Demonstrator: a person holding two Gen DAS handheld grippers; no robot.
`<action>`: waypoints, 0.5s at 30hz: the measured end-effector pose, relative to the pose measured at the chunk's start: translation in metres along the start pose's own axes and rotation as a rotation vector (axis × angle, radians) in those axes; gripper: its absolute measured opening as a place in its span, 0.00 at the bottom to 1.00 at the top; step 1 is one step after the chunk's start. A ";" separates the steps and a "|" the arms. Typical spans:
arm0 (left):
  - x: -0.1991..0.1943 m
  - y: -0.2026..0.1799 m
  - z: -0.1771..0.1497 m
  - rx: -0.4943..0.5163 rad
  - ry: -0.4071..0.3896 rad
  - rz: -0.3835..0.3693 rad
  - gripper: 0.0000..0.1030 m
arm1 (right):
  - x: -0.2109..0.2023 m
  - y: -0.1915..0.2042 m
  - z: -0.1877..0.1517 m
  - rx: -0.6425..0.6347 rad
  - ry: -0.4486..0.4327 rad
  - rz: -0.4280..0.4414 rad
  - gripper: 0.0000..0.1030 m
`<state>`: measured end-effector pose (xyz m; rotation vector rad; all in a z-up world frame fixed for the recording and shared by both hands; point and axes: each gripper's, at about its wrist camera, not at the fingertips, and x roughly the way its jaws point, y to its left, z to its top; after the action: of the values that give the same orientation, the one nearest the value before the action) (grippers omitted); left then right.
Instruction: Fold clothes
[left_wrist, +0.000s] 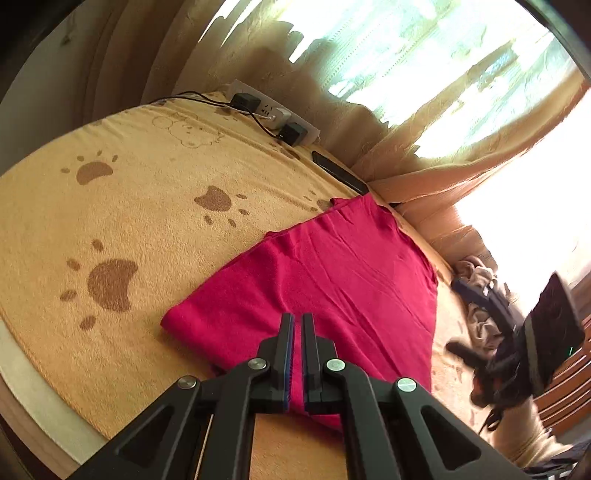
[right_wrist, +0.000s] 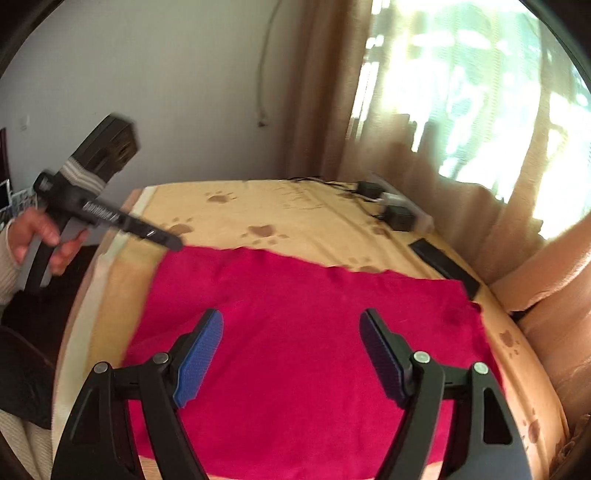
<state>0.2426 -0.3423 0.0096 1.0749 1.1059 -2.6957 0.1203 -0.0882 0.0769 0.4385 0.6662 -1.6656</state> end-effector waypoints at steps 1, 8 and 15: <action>-0.001 0.001 -0.004 -0.024 0.013 -0.029 0.03 | 0.000 0.024 -0.004 -0.042 0.000 -0.006 0.77; -0.008 0.015 -0.031 -0.195 0.069 -0.200 0.03 | 0.007 0.125 -0.020 -0.324 -0.038 -0.124 0.77; -0.005 0.025 -0.050 -0.297 0.118 -0.343 1.00 | 0.036 0.137 -0.028 -0.376 0.040 -0.167 0.77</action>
<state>0.2829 -0.3308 -0.0280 1.0884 1.7932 -2.6016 0.2449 -0.1127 0.0079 0.1491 1.0455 -1.6418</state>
